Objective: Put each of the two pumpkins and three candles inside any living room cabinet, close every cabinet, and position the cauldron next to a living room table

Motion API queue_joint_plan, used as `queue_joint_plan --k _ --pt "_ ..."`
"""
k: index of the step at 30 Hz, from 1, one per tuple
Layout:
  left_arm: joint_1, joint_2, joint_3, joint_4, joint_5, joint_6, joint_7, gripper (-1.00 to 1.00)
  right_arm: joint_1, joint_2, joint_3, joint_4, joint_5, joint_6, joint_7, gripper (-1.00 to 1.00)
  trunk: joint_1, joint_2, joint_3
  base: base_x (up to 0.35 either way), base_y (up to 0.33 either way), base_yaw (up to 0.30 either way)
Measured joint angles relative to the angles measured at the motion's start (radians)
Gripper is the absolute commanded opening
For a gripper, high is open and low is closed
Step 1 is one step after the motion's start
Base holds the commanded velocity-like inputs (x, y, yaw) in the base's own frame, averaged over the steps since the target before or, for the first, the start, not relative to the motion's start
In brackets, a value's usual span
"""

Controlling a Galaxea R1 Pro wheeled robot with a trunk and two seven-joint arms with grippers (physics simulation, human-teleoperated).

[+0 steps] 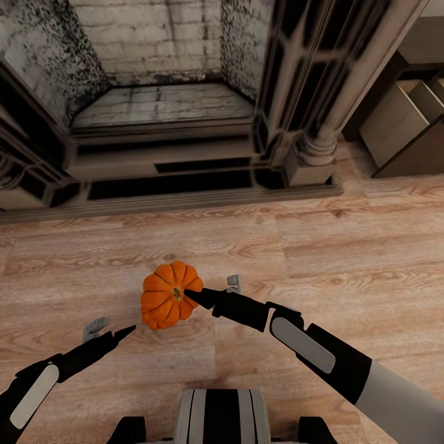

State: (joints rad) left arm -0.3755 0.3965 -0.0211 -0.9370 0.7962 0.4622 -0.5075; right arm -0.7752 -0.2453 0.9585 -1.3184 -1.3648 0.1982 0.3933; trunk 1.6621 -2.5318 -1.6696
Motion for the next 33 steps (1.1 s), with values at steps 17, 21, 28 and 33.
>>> queue_joint_plan --k 17,21,28,33 --pt "0.000 0.001 0.005 -0.006 0.007 0.002 -0.004 1.00 0.000 0.000 0.000 0.000 0.000 0.001 -0.050 -1.00 0.000 0.000 0.000 0.039 -0.033 0.000" --pt "0.000 0.001 0.005 -0.005 0.003 0.002 0.001 1.00 0.000 0.000 0.000 0.000 0.000 0.001 -0.059 -1.00 0.000 0.000 0.000 0.142 -0.152 0.000" --pt "0.000 0.001 0.006 -0.004 0.003 0.001 0.000 1.00 0.000 0.000 0.000 0.000 0.000 0.001 -0.061 -1.00 0.000 0.000 0.000 0.020 -0.122 0.000" --pt "0.000 0.001 0.007 -0.005 0.006 0.002 -0.001 1.00 0.000 0.000 0.000 0.001 0.004 0.001 -0.061 -1.00 0.000 0.000 0.000 0.001 -0.088 0.000"
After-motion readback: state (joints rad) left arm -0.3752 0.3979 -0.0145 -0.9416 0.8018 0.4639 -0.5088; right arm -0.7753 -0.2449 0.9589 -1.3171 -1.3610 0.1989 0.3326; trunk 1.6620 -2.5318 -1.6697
